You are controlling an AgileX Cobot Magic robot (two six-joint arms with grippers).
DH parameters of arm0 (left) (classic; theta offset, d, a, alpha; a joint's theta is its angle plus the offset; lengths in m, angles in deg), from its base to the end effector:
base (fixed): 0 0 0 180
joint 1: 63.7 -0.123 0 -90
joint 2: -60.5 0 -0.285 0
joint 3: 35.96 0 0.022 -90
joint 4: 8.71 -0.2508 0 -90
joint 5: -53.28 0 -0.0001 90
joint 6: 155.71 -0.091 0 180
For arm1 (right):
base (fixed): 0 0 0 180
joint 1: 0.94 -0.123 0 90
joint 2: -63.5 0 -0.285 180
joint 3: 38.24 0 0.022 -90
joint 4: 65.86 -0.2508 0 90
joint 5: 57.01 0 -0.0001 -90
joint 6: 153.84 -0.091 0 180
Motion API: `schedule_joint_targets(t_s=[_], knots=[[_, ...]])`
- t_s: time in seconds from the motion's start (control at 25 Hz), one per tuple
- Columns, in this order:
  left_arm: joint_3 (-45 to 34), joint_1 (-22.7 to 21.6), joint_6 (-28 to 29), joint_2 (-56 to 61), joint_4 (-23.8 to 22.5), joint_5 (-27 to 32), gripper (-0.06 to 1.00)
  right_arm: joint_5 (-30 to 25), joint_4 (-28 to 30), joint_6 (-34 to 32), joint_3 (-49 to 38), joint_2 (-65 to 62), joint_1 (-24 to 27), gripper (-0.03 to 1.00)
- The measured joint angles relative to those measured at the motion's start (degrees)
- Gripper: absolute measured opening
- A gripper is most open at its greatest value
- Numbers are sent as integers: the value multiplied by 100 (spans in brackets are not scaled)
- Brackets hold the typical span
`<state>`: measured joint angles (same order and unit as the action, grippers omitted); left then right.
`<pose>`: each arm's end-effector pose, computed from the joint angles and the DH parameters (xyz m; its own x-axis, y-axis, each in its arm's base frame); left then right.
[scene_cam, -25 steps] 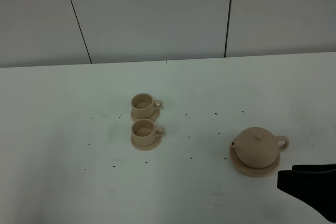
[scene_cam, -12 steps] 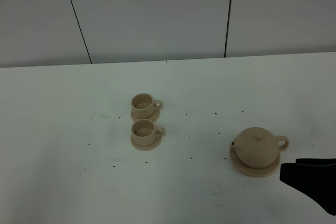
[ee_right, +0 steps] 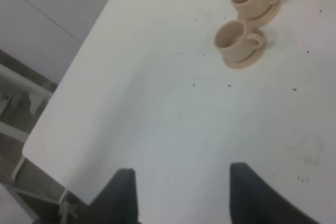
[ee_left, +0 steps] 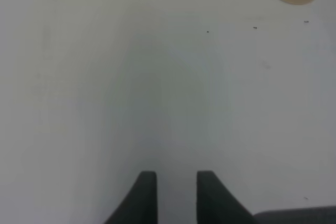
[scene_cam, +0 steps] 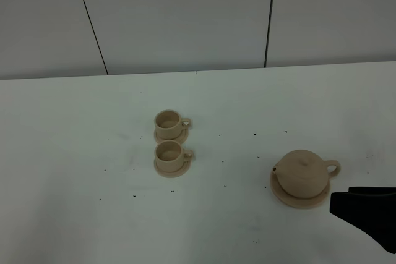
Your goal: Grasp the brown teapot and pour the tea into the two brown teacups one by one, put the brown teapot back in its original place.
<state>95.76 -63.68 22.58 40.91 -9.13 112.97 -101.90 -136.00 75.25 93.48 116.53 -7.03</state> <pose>0.0276 0.0006 0.2779 -0.6094 0.0338 -0.7921 0.0158 0.9994 0.0304 0.1305 0.0747 0.2890 -0.6390 0.1125 -0.7609 -0.5124 0.6755 0.5302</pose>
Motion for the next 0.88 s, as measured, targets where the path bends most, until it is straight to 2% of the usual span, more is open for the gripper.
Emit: schedule_joint_targets(t_s=[0.52, 0.88], knots=[[0, 0, 425, 5, -235, 0, 26, 12, 0, 0, 0, 0, 0, 40], [0, 0, 441, 139, -262, 0, 26, 289, 0, 0, 0, 0, 0, 40]])
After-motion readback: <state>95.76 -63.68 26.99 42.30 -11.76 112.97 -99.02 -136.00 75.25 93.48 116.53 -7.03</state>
